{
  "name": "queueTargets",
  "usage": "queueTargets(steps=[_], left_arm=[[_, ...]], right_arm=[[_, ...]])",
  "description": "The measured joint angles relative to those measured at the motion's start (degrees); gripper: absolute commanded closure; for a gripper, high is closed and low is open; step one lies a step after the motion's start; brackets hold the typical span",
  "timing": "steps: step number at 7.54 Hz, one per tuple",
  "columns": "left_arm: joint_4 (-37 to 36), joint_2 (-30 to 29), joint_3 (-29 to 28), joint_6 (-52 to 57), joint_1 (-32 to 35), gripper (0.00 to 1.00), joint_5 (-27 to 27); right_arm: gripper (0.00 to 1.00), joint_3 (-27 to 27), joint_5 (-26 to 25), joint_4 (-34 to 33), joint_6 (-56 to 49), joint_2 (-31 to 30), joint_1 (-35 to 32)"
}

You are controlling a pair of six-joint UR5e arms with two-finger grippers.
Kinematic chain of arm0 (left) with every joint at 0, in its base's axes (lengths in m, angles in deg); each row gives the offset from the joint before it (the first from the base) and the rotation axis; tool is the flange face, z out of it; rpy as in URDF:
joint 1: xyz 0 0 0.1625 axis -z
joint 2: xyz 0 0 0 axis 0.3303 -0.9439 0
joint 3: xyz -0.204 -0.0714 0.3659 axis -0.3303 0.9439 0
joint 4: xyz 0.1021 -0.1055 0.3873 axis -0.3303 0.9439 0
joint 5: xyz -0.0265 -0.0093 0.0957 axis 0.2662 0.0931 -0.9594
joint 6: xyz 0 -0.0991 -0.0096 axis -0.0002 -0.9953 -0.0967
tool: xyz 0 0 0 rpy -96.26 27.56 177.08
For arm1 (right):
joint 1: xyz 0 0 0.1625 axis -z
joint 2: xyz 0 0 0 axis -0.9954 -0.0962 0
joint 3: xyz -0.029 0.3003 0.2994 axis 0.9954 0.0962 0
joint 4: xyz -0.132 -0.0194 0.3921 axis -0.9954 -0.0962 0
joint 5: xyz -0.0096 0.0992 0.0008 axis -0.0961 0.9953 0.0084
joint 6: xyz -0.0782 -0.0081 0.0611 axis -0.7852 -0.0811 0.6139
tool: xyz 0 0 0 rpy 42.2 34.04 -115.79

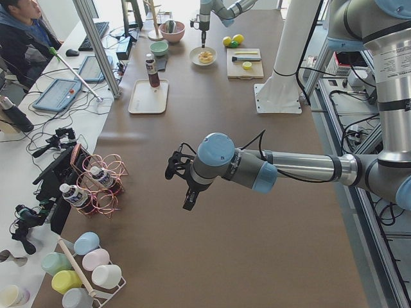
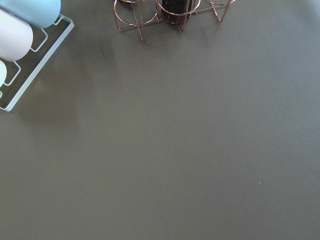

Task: Place donut on tray

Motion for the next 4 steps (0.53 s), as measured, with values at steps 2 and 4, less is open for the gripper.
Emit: queueTargets(steps=[2, 4], left_arm=[[-0.1, -3.0, 0.6, -6.1, -2.5, 0.03, 0.3], [-0.5, -11.8, 0.0, -20.0, -12.8, 0.03, -0.4]], right_arm=[[1.0, -4.8, 1.0, -0.3, 4.0, 0.3, 0.0], [1.0, -9.2, 1.6, -1.7, 10.3, 2.1, 0.9]])
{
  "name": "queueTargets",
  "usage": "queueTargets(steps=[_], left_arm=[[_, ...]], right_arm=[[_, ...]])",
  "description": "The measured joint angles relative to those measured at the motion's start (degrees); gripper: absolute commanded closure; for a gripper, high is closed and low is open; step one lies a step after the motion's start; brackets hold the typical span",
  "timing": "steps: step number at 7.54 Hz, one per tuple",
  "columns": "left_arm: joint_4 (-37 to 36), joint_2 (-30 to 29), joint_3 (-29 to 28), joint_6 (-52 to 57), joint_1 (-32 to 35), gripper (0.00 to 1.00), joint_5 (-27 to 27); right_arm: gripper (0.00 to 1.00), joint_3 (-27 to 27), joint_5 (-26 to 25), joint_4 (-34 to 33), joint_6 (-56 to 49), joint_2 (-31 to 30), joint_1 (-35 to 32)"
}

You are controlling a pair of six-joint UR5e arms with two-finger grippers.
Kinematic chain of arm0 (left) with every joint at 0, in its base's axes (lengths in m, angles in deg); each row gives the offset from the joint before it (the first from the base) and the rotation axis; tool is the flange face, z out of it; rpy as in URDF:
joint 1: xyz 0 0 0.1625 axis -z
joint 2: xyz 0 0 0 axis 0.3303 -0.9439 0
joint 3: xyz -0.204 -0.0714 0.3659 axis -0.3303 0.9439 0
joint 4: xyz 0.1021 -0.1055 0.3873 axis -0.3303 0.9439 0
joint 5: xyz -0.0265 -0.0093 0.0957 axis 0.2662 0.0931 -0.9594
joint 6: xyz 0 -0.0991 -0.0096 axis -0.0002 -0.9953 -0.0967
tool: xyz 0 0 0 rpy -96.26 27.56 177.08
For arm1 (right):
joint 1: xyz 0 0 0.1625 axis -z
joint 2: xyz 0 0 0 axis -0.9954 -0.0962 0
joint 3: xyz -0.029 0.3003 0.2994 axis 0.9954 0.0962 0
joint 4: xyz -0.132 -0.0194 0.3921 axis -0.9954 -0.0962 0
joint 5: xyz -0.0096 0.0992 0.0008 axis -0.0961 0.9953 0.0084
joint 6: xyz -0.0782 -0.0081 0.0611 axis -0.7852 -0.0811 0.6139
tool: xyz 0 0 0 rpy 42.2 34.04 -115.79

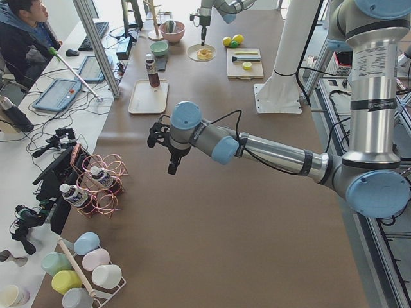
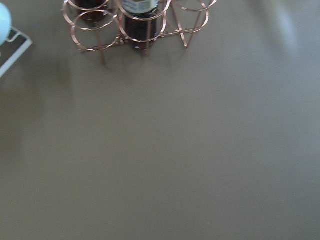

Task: Place donut on tray

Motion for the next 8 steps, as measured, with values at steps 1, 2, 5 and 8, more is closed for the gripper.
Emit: queueTargets(steps=[1, 2, 5, 8], left_arm=[[-0.1, -5.9, -0.9, -9.6, -6.8, 0.03, -2.2], [-0.7, -11.4, -1.9, -18.2, -12.6, 0.03, -4.2], [-8.2, -27.1, -2.2, -40.0, -25.6, 0.03, -8.1], [-9.2, -35.1, -2.0, -57.8, -36.4, 0.09, -15.2]], right_arm=[[1.0, -2.2, -0.1, -3.5, 2.4, 2.2, 1.0], [1.0, -4.5, -0.6, -8.5, 4.5, 5.1, 2.5], [1.0, -6.8, -4.1, -22.2, 12.1, 17.3, 7.8], [1.0, -6.9, -7.2, -32.0, 16.0, 26.4, 11.6]])
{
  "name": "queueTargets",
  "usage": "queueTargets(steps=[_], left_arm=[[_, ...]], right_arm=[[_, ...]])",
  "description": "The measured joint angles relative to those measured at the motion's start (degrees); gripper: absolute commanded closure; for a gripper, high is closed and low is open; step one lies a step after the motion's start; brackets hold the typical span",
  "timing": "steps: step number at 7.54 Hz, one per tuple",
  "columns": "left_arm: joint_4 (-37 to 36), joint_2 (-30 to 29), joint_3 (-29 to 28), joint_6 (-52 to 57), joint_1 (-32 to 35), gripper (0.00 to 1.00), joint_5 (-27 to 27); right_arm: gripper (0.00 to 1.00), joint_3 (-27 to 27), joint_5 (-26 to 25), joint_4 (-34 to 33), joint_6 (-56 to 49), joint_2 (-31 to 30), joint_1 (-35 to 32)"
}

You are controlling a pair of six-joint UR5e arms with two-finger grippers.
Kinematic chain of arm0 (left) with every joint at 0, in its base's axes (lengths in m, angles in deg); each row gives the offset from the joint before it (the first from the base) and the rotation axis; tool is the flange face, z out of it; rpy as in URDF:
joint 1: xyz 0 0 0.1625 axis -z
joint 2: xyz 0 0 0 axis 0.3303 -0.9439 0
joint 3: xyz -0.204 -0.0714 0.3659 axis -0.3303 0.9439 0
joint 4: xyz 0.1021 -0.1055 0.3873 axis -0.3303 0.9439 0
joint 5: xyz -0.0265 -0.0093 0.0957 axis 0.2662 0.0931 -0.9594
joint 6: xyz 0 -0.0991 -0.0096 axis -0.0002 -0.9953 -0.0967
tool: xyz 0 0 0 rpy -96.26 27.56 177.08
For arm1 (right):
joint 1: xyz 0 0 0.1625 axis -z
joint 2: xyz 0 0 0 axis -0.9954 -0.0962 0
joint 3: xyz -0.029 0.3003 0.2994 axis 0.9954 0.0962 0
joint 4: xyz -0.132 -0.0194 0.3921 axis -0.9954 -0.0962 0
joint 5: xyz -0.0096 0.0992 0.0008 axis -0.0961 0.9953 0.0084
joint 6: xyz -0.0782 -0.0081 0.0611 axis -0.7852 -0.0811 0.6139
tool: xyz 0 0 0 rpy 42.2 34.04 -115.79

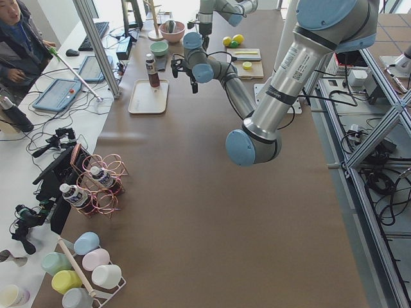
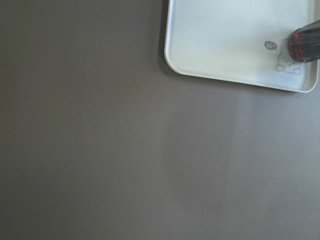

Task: Place donut on tray

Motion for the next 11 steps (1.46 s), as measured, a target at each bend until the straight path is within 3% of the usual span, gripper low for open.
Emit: queueTargets(steps=[5, 8, 9, 10, 11], left_arm=[[0.2, -1.5, 1.2, -8.9, -3.4, 0.35, -1.6], [0.3, -1.1, 2.6, -11.3, -4.8, 0.42, -1.7], [0.3, -1.1, 2.7, -11.5, -5.2, 0.51, -1.7], [0.3, -1.1, 2.9, -11.8, -5.4, 0.86, -1.7], [0.3, -1.1, 3.1, -12.2, -5.6, 1.0, -1.7]], right_arm=[[1.0, 0.0, -1.1, -5.1, 0.9, 4.7, 2.0], [1.0, 0.0, -1.1, -5.2, 0.9, 5.0, 1.6], [1.0, 0.0, -1.1, -5.2, 1.0, 5.0, 1.5], [1.0, 0.0, -1.1, -5.2, 1.1, 5.0, 1.5], [1.0, -0.1, -1.1, -5.2, 1.5, 5.0, 1.5]])
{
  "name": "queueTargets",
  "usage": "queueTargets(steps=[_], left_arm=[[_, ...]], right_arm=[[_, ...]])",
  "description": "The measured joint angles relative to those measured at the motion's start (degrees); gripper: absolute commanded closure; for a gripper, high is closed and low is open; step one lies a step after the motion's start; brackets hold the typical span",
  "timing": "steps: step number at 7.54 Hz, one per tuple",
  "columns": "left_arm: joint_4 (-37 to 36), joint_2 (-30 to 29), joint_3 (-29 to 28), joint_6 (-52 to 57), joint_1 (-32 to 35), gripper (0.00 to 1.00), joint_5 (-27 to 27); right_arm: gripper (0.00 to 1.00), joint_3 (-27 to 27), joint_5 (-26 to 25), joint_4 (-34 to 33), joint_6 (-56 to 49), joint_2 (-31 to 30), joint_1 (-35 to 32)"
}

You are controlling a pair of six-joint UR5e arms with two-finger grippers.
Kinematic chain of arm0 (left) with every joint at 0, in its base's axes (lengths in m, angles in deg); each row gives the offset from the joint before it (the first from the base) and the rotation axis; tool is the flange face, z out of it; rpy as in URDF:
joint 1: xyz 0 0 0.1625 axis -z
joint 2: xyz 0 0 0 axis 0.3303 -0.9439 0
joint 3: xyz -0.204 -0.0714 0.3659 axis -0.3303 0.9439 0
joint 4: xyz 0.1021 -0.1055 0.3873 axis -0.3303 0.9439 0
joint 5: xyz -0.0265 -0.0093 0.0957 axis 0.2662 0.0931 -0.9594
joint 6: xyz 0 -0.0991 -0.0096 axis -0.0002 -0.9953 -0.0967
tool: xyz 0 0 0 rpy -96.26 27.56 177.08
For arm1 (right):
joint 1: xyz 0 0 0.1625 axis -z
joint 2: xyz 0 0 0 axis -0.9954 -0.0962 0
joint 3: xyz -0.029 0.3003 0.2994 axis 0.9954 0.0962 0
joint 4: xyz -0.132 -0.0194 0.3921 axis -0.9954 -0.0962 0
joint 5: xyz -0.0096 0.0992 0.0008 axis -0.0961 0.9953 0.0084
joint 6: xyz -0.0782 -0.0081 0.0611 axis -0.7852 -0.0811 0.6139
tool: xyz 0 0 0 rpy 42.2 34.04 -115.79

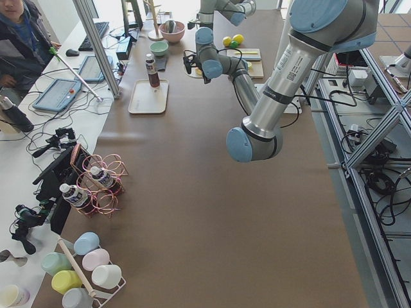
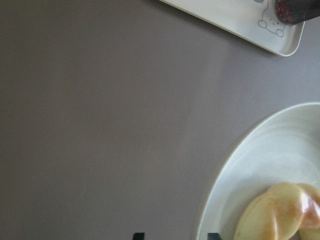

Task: Place donut on tray

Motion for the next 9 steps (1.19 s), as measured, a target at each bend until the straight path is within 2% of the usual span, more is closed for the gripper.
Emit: queueTargets(steps=[3, 4, 5, 6, 9], left_arm=[[0.1, 0.0, 0.2, -0.3, -0.4, 1.0, 0.1], [0.1, 0.0, 0.4, -0.3, -0.4, 1.0, 0.1], [0.1, 0.0, 0.8, -0.4, -0.5, 1.0, 0.1], [0.1, 0.0, 1.2, -0.7, -0.5, 1.0, 0.0], [0.1, 0.1, 2.4, -1.0, -0.6, 1.0, 0.0]], right_arm=[[1.0, -0.2, 0.0, 0.1, 0.9, 0.0, 0.0], [0.92, -0.3, 0.0, 0.0, 1.0, 0.0, 0.0], [0.65, -0.3, -0.1, 0.1, 1.0, -0.1, 0.0], [0.01, -0.4, -0.1, 0.1, 1.0, -0.1, 0.0], [0.0, -1.3, -0.3, 0.1, 1.0, -0.2, 0.0]])
